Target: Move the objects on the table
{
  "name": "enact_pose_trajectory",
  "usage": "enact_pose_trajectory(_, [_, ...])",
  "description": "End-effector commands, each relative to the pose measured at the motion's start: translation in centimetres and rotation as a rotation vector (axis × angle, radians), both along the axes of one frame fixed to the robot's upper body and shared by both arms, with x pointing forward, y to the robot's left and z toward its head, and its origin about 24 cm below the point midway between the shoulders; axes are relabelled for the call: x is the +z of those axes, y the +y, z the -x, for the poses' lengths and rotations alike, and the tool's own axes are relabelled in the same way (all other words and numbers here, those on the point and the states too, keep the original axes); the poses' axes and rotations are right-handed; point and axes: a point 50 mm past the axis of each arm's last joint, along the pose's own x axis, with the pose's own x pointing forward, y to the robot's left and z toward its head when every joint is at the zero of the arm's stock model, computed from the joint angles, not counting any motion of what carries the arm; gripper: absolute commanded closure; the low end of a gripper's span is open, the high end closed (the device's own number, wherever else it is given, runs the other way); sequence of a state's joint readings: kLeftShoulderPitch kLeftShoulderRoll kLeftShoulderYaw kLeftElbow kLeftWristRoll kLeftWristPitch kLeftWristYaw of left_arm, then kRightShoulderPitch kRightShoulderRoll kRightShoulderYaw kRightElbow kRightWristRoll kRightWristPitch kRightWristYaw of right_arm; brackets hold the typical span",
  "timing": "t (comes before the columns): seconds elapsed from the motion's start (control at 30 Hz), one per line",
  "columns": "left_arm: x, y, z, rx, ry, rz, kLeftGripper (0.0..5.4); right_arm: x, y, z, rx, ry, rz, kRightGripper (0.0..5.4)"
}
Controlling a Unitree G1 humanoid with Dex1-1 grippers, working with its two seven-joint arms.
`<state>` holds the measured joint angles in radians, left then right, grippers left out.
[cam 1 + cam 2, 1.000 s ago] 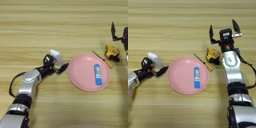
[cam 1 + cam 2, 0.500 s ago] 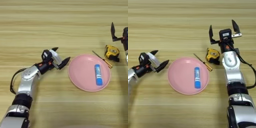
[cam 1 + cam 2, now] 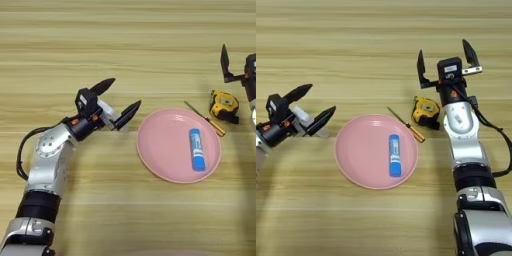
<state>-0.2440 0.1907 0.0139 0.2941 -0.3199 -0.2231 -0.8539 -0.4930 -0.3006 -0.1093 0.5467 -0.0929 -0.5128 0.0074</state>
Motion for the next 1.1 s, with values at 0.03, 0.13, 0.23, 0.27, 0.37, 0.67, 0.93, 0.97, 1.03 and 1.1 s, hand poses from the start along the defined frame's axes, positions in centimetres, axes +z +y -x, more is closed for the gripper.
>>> enact_pose_trajectory(0.03, [0.3,0.2,0.1,-0.004,-0.004,-0.014,0.03,0.7,0.2,-0.3,0.007,-0.025,-0.001,0.00])
enact_pose_trajectory(0.13, [0.5,0.2,0.2,-0.007,-0.016,-0.015,0.03,0.7,0.3,-0.3,0.008,-0.025,-0.001,0.00])
enact_pose_trajectory(0.23, [0.9,0.2,0.3,-0.011,-0.029,-0.011,0.03,0.7,0.3,-0.3,0.008,-0.026,-0.002,0.00])
enact_pose_trajectory(0.27, [1.0,0.2,0.3,-0.012,-0.032,-0.010,0.03,0.7,0.3,-0.4,0.008,-0.026,-0.002,0.00])
enact_pose_trajectory(0.37, [1.4,0.2,0.4,-0.012,-0.042,-0.006,0.03,0.7,0.3,-0.4,0.008,-0.026,-0.003,0.00])
enact_pose_trajectory(0.67, [1.8,0.3,0.5,-0.010,-0.057,-0.004,0.03,0.7,0.4,-0.4,0.008,-0.026,-0.002,0.00])
enact_pose_trajectory(0.93, [1.9,0.4,0.5,-0.007,-0.064,-0.004,0.03,0.6,0.4,-0.4,0.008,-0.024,-0.003,0.00])
enact_pose_trajectory(0.97, [1.9,0.4,0.5,-0.006,-0.064,-0.005,0.03,0.6,0.4,-0.4,0.008,-0.024,-0.003,0.00])
enact_pose_trajectory(1.03, [1.9,0.4,0.5,-0.004,-0.066,-0.005,0.03,0.6,0.4,-0.4,0.008,-0.024,-0.003,0.00])
enact_pose_trajectory(1.1, [2.0,0.5,0.5,-0.005,-0.069,-0.005,0.03,0.6,0.4,-0.4,0.007,-0.024,-0.004,0.00])
